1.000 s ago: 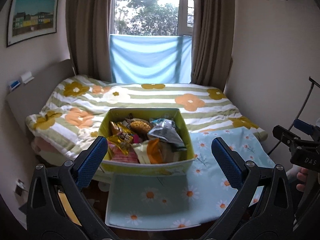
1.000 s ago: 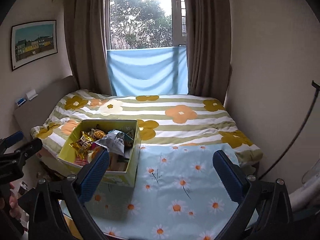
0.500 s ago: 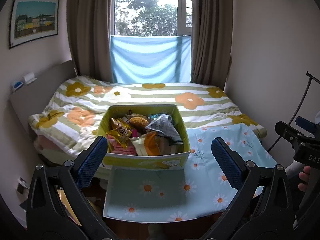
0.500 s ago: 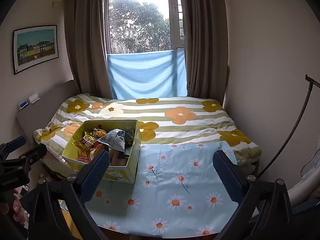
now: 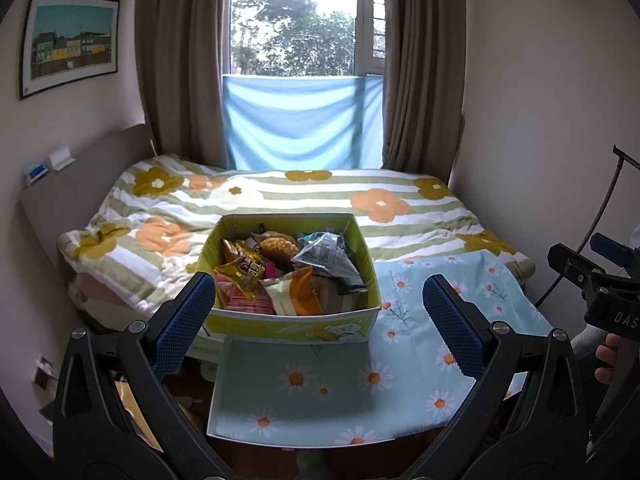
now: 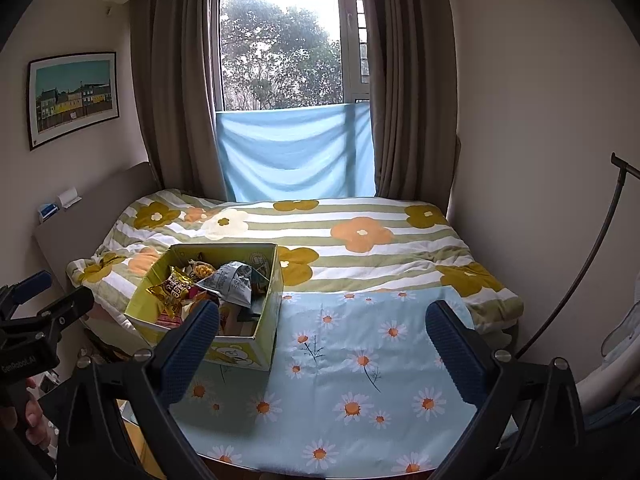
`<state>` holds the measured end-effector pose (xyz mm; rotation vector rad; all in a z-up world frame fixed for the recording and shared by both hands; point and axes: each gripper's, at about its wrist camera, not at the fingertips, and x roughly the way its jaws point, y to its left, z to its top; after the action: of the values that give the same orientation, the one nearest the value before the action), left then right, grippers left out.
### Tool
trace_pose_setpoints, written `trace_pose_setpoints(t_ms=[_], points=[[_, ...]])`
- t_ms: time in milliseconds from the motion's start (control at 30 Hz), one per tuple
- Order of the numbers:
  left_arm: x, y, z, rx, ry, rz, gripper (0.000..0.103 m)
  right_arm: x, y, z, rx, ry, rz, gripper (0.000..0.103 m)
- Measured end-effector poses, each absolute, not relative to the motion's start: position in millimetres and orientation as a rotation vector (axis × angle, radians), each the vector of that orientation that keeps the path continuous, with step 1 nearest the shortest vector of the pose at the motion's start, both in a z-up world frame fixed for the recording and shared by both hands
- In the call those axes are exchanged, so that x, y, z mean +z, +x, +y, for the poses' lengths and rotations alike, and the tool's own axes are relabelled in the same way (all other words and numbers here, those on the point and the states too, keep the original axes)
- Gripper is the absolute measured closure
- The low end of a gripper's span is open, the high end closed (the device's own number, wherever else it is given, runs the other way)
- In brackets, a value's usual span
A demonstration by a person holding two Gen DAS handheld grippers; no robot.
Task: Organize snacks
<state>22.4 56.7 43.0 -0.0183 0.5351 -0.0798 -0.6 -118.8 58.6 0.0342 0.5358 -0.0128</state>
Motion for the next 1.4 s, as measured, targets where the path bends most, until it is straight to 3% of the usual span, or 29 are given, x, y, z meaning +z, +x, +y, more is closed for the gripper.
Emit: trace_pose_setpoints(t_ms=[1400], points=[[41,28,54,-0.066,0.005,0.521,0.000,53,12,-125,-0.061,0.058,0.563,0.000]])
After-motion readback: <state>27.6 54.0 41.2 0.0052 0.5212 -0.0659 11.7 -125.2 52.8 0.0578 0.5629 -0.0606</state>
